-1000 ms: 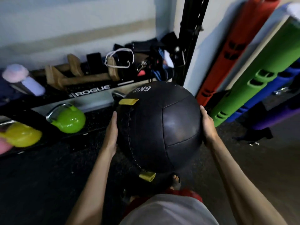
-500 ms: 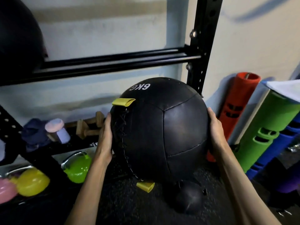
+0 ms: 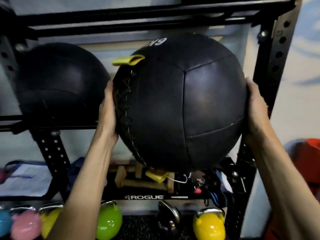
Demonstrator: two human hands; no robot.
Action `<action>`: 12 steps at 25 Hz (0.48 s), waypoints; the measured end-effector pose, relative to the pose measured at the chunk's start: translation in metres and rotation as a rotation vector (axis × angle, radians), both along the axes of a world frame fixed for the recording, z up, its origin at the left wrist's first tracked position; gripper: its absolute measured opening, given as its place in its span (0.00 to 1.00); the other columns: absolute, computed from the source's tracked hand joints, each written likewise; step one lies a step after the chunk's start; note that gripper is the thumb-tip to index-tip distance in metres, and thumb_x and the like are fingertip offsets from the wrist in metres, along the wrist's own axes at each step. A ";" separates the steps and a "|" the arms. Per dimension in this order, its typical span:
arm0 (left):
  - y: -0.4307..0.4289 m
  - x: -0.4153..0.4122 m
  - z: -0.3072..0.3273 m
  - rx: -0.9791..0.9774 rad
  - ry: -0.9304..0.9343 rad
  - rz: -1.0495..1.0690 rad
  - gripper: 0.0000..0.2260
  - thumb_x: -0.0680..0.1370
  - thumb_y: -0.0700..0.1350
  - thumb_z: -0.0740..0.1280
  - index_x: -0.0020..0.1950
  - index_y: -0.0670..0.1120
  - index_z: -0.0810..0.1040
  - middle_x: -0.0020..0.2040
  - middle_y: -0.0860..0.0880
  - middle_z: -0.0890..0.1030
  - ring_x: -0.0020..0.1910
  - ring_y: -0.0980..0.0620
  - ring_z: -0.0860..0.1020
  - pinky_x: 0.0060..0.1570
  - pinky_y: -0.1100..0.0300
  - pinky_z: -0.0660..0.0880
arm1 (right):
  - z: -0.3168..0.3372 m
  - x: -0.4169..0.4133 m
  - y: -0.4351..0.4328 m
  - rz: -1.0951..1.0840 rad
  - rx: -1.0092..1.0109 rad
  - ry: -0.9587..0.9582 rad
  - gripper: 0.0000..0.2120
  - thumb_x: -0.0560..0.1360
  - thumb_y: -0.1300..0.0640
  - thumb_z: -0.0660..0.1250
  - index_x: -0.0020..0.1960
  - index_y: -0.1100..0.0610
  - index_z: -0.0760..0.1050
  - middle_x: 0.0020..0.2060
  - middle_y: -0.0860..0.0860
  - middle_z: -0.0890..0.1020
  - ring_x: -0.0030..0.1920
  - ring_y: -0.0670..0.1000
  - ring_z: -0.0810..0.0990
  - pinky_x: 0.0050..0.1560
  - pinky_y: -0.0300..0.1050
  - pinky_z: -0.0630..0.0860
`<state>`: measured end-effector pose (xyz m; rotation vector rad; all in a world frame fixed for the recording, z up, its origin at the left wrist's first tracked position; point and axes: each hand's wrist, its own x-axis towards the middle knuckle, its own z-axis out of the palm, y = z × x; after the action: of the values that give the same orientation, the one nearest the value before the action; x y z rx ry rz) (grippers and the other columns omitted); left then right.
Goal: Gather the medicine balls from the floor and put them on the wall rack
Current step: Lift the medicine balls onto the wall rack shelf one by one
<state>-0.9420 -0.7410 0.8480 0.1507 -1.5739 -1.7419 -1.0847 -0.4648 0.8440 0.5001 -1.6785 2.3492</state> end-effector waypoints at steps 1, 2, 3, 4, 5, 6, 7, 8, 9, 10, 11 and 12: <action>-0.011 -0.003 0.014 -0.013 0.032 0.006 0.25 0.78 0.67 0.60 0.63 0.52 0.81 0.59 0.49 0.84 0.60 0.49 0.82 0.64 0.50 0.75 | 0.011 -0.006 -0.011 0.027 -0.006 0.027 0.20 0.77 0.38 0.61 0.54 0.50 0.84 0.51 0.44 0.86 0.55 0.45 0.84 0.63 0.45 0.77; -0.027 -0.006 0.027 -0.022 0.055 0.014 0.26 0.77 0.68 0.60 0.64 0.51 0.81 0.60 0.48 0.84 0.60 0.48 0.81 0.65 0.47 0.74 | 0.023 -0.017 -0.027 0.055 -0.004 0.040 0.23 0.75 0.36 0.62 0.58 0.49 0.83 0.54 0.46 0.86 0.57 0.46 0.83 0.65 0.49 0.75; -0.039 -0.009 0.040 -0.033 0.074 0.038 0.27 0.76 0.68 0.60 0.64 0.51 0.81 0.59 0.47 0.84 0.60 0.47 0.82 0.65 0.46 0.74 | 0.036 -0.026 -0.043 0.093 -0.007 0.055 0.25 0.74 0.34 0.62 0.60 0.49 0.82 0.56 0.46 0.85 0.58 0.47 0.83 0.66 0.51 0.75; -0.050 -0.013 0.050 -0.030 0.095 0.071 0.27 0.76 0.68 0.60 0.63 0.51 0.82 0.58 0.47 0.84 0.59 0.47 0.82 0.64 0.46 0.75 | 0.047 -0.038 -0.060 0.093 -0.005 0.062 0.27 0.73 0.33 0.61 0.62 0.50 0.81 0.57 0.47 0.85 0.59 0.48 0.82 0.67 0.52 0.74; -0.062 -0.019 0.055 -0.005 0.126 0.103 0.26 0.77 0.68 0.60 0.62 0.51 0.82 0.57 0.47 0.85 0.58 0.47 0.83 0.63 0.46 0.76 | 0.056 -0.049 -0.077 0.085 0.000 0.077 0.27 0.74 0.34 0.61 0.62 0.51 0.81 0.57 0.47 0.84 0.60 0.49 0.82 0.67 0.53 0.74; -0.073 -0.025 0.056 0.029 0.147 0.122 0.26 0.77 0.67 0.60 0.62 0.51 0.82 0.56 0.48 0.85 0.57 0.47 0.83 0.62 0.46 0.77 | 0.062 -0.061 -0.094 0.091 0.010 0.109 0.25 0.76 0.35 0.59 0.60 0.51 0.81 0.57 0.47 0.84 0.61 0.50 0.81 0.67 0.53 0.74; -0.083 -0.031 0.054 0.054 0.153 0.135 0.26 0.77 0.67 0.61 0.62 0.51 0.82 0.56 0.48 0.85 0.56 0.47 0.83 0.62 0.46 0.77 | 0.064 -0.073 -0.111 0.124 0.025 0.138 0.24 0.78 0.36 0.58 0.58 0.52 0.82 0.56 0.48 0.85 0.62 0.51 0.81 0.68 0.54 0.73; -0.093 -0.037 0.049 0.075 0.151 0.148 0.27 0.76 0.68 0.61 0.63 0.51 0.81 0.57 0.48 0.85 0.57 0.47 0.83 0.62 0.46 0.77 | 0.063 -0.079 -0.126 0.161 0.047 0.161 0.24 0.77 0.37 0.56 0.56 0.51 0.82 0.56 0.48 0.85 0.62 0.51 0.81 0.69 0.55 0.72; -0.104 -0.042 0.041 0.093 0.143 0.168 0.30 0.74 0.70 0.62 0.65 0.51 0.81 0.58 0.49 0.84 0.58 0.48 0.82 0.63 0.46 0.76 | 0.059 -0.087 -0.141 0.178 0.074 0.170 0.26 0.76 0.36 0.56 0.58 0.51 0.82 0.56 0.48 0.85 0.62 0.51 0.81 0.70 0.56 0.72; -0.117 -0.048 0.032 0.111 0.131 0.186 0.33 0.71 0.72 0.63 0.66 0.52 0.80 0.60 0.49 0.84 0.59 0.48 0.82 0.64 0.46 0.76 | 0.055 -0.098 -0.153 0.170 0.115 0.184 0.28 0.74 0.35 0.56 0.59 0.52 0.82 0.56 0.47 0.85 0.62 0.50 0.81 0.70 0.56 0.72; -0.128 -0.054 0.025 0.129 0.117 0.202 0.36 0.69 0.74 0.64 0.66 0.52 0.79 0.60 0.50 0.83 0.59 0.48 0.82 0.65 0.46 0.75 | 0.052 -0.107 -0.162 0.169 0.141 0.209 0.28 0.74 0.35 0.56 0.61 0.52 0.81 0.57 0.47 0.85 0.62 0.49 0.80 0.70 0.56 0.71; -0.138 -0.060 0.021 0.152 0.106 0.228 0.37 0.67 0.75 0.64 0.66 0.52 0.79 0.60 0.50 0.83 0.59 0.48 0.82 0.65 0.47 0.75 | 0.051 -0.121 -0.167 0.156 0.151 0.224 0.27 0.75 0.36 0.57 0.62 0.52 0.80 0.58 0.47 0.84 0.63 0.49 0.79 0.70 0.57 0.71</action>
<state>-1.0017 -0.8785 0.8689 0.2961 -1.2944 -1.6607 -1.2053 -0.6319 0.8952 0.9164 -1.7741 2.1784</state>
